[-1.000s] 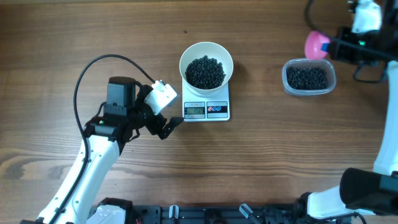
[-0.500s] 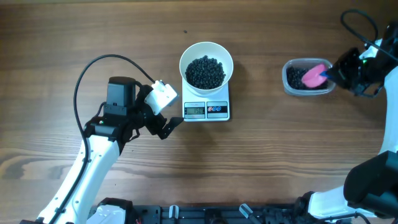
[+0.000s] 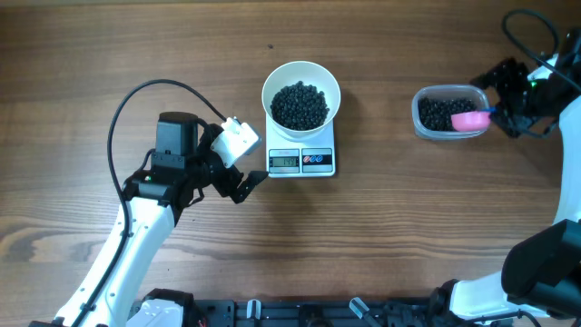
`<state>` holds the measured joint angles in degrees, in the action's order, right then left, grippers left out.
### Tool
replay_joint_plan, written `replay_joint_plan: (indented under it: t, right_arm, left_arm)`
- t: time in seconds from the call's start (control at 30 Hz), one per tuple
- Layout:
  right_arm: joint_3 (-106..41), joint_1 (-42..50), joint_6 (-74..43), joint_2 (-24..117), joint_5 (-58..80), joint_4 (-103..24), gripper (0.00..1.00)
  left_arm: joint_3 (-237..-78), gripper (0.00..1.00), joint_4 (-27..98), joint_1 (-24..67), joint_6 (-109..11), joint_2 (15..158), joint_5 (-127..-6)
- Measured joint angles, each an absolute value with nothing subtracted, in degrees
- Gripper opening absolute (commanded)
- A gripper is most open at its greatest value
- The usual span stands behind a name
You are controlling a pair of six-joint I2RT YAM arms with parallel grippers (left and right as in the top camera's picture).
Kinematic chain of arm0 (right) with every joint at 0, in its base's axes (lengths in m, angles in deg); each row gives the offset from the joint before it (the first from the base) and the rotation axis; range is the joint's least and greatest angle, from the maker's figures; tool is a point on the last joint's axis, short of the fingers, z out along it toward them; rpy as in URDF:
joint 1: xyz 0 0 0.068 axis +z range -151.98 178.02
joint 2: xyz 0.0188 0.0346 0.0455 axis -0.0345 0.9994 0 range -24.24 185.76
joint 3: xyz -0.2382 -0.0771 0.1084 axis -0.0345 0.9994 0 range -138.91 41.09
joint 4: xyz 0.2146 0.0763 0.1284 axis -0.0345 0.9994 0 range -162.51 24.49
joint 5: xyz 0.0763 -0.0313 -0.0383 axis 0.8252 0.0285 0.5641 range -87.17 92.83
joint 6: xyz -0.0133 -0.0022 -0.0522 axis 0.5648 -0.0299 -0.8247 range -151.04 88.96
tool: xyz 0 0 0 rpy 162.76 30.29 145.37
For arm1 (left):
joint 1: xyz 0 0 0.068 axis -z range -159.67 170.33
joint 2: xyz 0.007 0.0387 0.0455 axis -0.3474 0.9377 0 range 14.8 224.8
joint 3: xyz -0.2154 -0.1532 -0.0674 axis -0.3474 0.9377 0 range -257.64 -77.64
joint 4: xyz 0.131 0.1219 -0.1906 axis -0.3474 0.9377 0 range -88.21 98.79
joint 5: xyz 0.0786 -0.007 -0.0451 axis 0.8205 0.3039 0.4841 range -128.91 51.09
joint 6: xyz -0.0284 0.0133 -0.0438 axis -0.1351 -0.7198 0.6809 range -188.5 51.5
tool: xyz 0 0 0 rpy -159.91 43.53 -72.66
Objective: Scoop item into bowl and weigh 150g on scale
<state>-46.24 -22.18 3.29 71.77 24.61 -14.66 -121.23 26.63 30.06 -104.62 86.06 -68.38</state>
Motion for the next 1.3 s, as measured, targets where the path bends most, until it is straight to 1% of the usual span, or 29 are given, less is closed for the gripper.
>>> replay_joint_plan:
  t: [0.1, 0.27, 0.3, 0.37, 0.43, 0.53, 0.63, 0.7, 0.83, 0.93, 1.03, 1.13, 1.23, 1.3]
  right_arm:
    - [-44.45, -20.06, 4.91, 72.14, 24.41, -17.29, 0.82]
    - [-43.71, -18.67, 5.63, 73.5, 24.52, -15.32, 0.83]
    - [-43.71, -18.67, 5.63, 73.5, 25.35, -16.48, 0.84]
    - [-43.71, -18.67, 5.52, 73.5, 27.5, -19.34, 0.92]
    - [-43.73, -18.67, 4.8, 73.5, 30.73, -19.71, 0.95]
    - [-43.8, -18.67, 3.35, 73.5, 30.78, -13.24, 0.97]
    - [-43.75, -18.67, 0.99, 73.5, 26.05, -4.81, 1.0]
    - [-43.75, -18.67, -0.95, 73.5, 22.45, -0.46, 1.0]
    - [-43.75, -18.67, -3.6, 73.5, 20.26, 2.91, 0.99]
    - [-44.5, -18.67, -6.26, 73.23, 21.42, 3.32, 1.0]
    - [-50.22, -18.67, -7.84, 69.3, 23.89, 3.94, 1.0]
    - [-56.52, -18.67, -7.64, 59.73, 24.96, 4.46, 1.0]
    - [-58.79, -18.67, -7.31, 46.87, 25.55, 6.41, 1.0]
    - [-58.86, -18.67, -7.18, 42.07, 25.51, 8.11, 1.0]
  left_arm:
    - [-121.23, 1.0, 26.63, 30.06, -104.62, 86.06, -68.38]
    - [-121.23, 1.0, 26.63, 30.06, -104.62, 86.06, -68.36]
    - [-121.23, 1.0, 26.61, 30.06, -104.59, 86.06, -68.36]
    - [-121.23, 1.0, 26.63, 30.06, -104.62, 86.06, -68.36]
    - [-121.23, 1.0, 26.65, 30.06, -104.62, 86.06, -68.36]
    - [-121.23, 1.0, 26.63, 30.06, -104.62, 86.06, -68.36]
    - [-121.23, 1.0, 26.63, 30.06, -104.62, 86.06, -68.38]
    - [-121.23, 1.0, 26.63, 30.06, -104.62, 86.06, -68.36]
    - [-121.23, 1.0, 26.63, 30.06, -104.62, 86.06, -68.36]
    - [-121.23, 1.0, 26.63, 30.06, -104.62, 86.06, -68.36]
    - [-121.23, 1.0, 26.63, 30.06, -104.62, 86.06, -68.36]
    - [-121.23, 1.0, 26.63, 30.06, -104.62, 86.06, -68.36]
    - [-121.23, 1.0, 26.63, 30.06, -104.62, 86.06, -68.36]
    - [-121.21, 1.0, 26.7, 30.06, -104.62, 86.06, -68.36]
